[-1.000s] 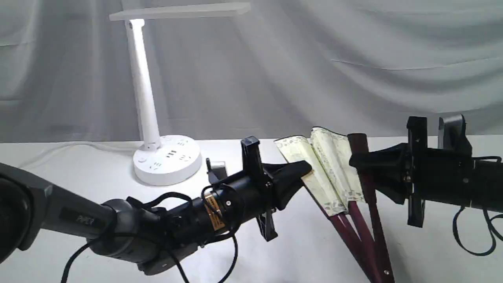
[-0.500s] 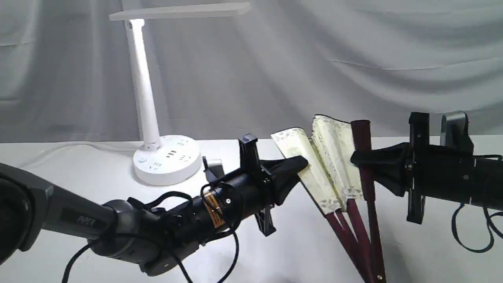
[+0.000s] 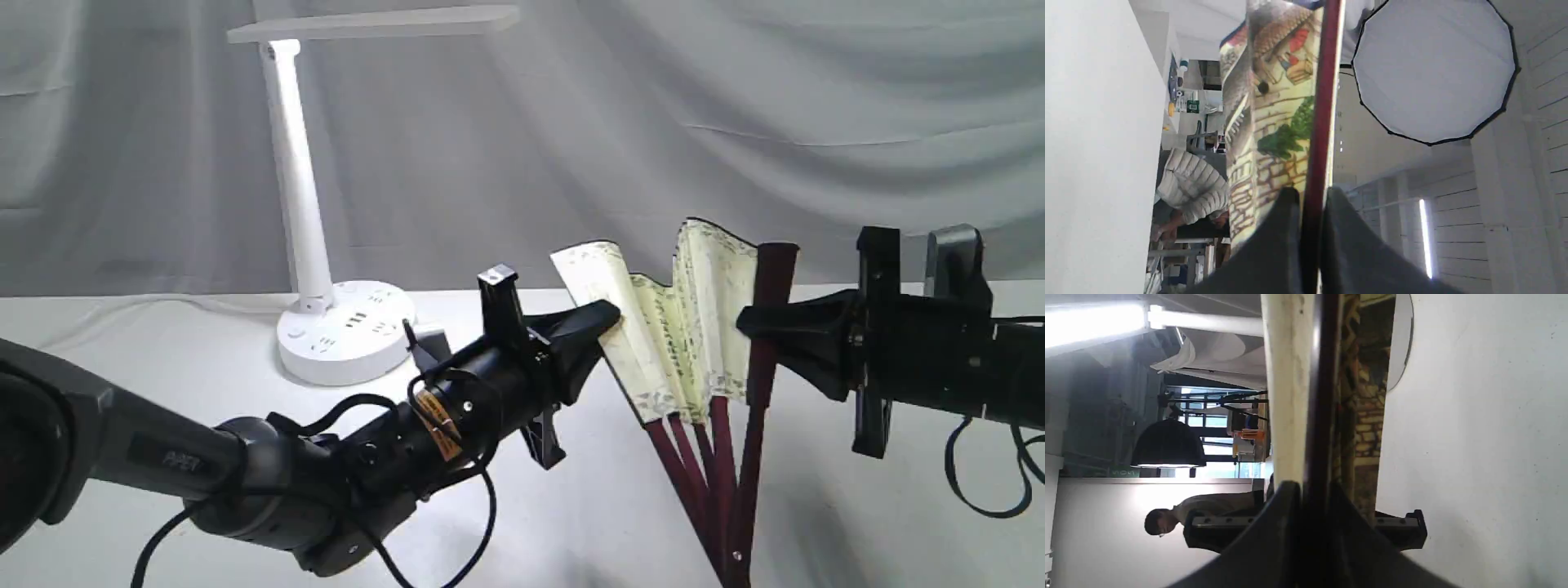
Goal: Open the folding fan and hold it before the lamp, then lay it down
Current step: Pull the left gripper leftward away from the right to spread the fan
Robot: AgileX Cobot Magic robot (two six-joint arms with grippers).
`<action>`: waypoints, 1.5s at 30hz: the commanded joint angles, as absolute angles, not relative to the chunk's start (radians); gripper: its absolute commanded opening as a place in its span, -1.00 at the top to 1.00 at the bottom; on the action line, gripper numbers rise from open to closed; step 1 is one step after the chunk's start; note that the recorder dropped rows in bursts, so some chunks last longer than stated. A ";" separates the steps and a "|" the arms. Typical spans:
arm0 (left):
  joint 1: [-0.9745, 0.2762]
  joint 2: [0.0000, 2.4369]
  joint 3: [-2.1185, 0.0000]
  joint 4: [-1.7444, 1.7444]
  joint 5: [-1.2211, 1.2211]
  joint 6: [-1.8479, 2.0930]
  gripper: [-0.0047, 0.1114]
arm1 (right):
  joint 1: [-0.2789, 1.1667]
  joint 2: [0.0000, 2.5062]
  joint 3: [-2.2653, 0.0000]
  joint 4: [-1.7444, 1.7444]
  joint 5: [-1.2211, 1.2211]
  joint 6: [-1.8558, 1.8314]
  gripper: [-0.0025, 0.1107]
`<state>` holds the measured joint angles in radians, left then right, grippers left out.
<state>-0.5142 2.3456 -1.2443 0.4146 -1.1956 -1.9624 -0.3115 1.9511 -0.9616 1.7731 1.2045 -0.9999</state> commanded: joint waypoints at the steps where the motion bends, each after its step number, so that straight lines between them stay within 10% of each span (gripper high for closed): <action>1: -0.506 2.315 -1.227 0.295 -1.221 -1.972 0.92 | -0.339 1.951 -0.955 1.744 1.221 -1.024 0.96; 45: -0.506 2.015 -1.070 0.049 -1.001 -1.634 0.92 | -0.649 1.951 -0.955 1.744 1.221 -1.011 0.96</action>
